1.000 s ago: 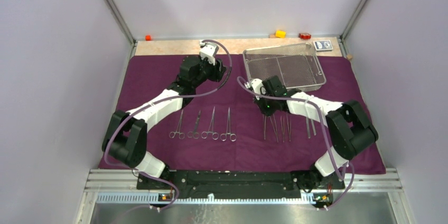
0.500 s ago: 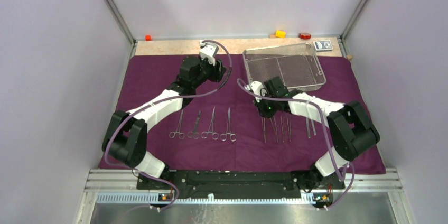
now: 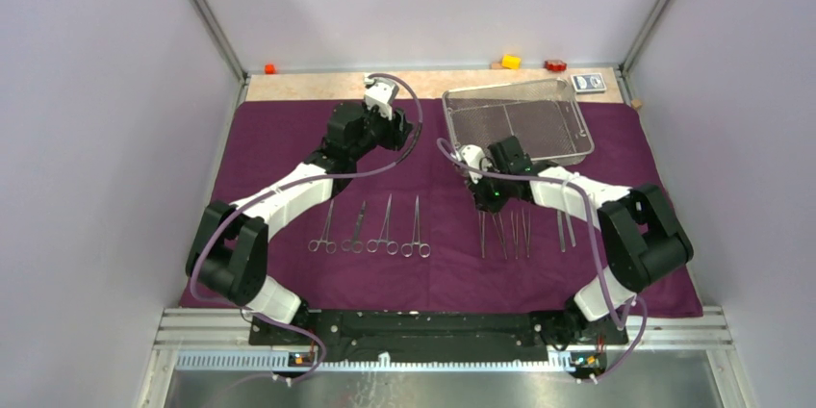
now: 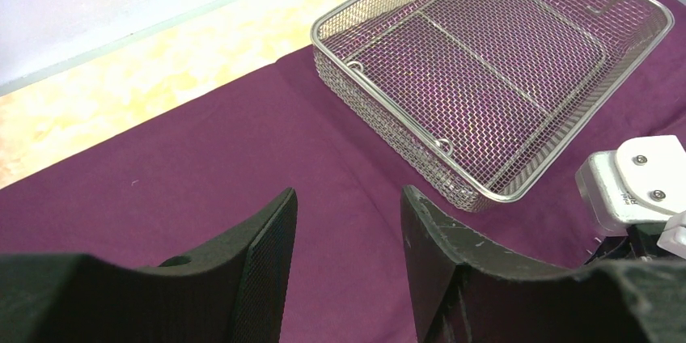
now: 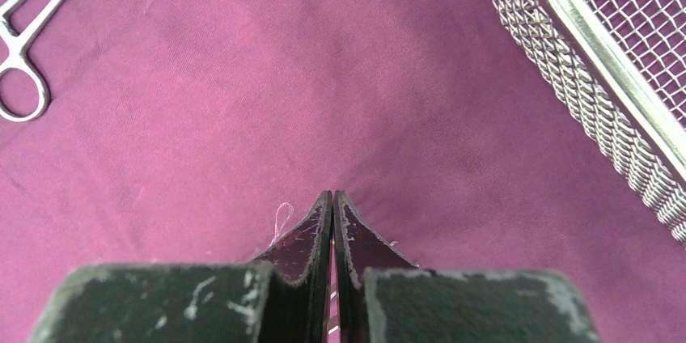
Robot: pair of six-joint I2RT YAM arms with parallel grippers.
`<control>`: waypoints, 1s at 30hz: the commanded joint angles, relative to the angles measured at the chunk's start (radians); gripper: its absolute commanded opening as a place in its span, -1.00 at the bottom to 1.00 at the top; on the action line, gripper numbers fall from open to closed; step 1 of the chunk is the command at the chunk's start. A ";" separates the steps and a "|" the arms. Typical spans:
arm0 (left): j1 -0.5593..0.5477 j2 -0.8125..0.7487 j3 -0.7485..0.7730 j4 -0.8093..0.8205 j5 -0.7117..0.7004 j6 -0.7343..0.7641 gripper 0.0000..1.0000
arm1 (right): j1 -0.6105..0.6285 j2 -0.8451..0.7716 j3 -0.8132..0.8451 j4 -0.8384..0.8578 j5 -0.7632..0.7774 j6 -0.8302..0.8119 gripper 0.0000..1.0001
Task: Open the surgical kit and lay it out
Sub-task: Adjust the medical item in the surgical kit.
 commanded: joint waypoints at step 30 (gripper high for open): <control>0.004 -0.020 -0.003 0.047 0.018 -0.009 0.12 | -0.075 0.032 0.017 -0.030 -0.239 -0.208 -1.00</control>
